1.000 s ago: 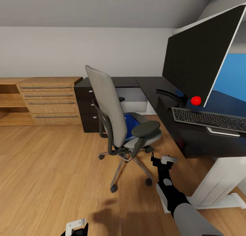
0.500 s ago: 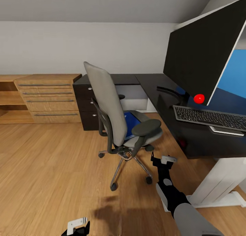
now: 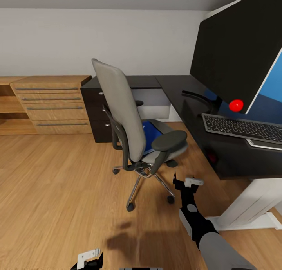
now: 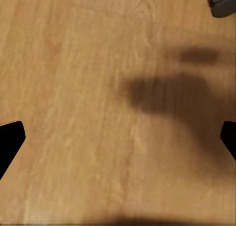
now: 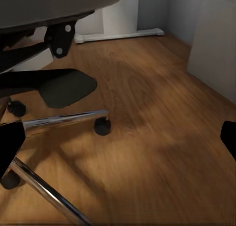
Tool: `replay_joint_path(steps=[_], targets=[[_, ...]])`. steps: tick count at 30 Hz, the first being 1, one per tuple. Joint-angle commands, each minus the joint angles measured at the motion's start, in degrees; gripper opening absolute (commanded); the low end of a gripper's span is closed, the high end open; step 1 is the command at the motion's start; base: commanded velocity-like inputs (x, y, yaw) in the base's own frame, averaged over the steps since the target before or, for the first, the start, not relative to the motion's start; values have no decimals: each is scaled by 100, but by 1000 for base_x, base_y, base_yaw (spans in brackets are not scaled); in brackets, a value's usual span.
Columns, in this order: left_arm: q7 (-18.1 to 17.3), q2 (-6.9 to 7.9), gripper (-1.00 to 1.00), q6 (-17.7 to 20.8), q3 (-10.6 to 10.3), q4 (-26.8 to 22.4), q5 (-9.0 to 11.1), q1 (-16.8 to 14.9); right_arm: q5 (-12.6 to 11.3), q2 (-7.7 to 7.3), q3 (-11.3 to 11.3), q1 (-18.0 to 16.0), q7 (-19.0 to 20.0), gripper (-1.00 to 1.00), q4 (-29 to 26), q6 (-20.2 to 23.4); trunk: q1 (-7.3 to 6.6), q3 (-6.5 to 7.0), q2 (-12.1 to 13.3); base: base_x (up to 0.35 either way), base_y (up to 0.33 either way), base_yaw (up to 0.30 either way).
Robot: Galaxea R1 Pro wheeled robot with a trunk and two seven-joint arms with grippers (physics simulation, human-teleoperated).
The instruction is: In the bedroom, organize the workspace by keeping the computer under the desk, ensuring the monitor is on the desk, placing the keyboard on the desk next to the monitor, placing the mouse on the desk next to the keyboard, moving the folder from the swivel chair onto the desk next to the mouse, stacking the notebook on top of the folder with the pen on top of the notebook, and positioning the swivel chair next to the desk.
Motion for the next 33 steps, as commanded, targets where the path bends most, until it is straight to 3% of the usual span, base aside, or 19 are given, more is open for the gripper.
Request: replay_joint_path(steps=[1,33], targets=[[41,5,100,-25,-32,1,56,-3,44,7,-30,-4,-5,100,3,-18,1,-27,-3,0,0,0],[41,5,100,-25,-24,10,56,-3,16,11,-69,4,-26,100,-55,-546,6,-137,-6,0,0,55]])
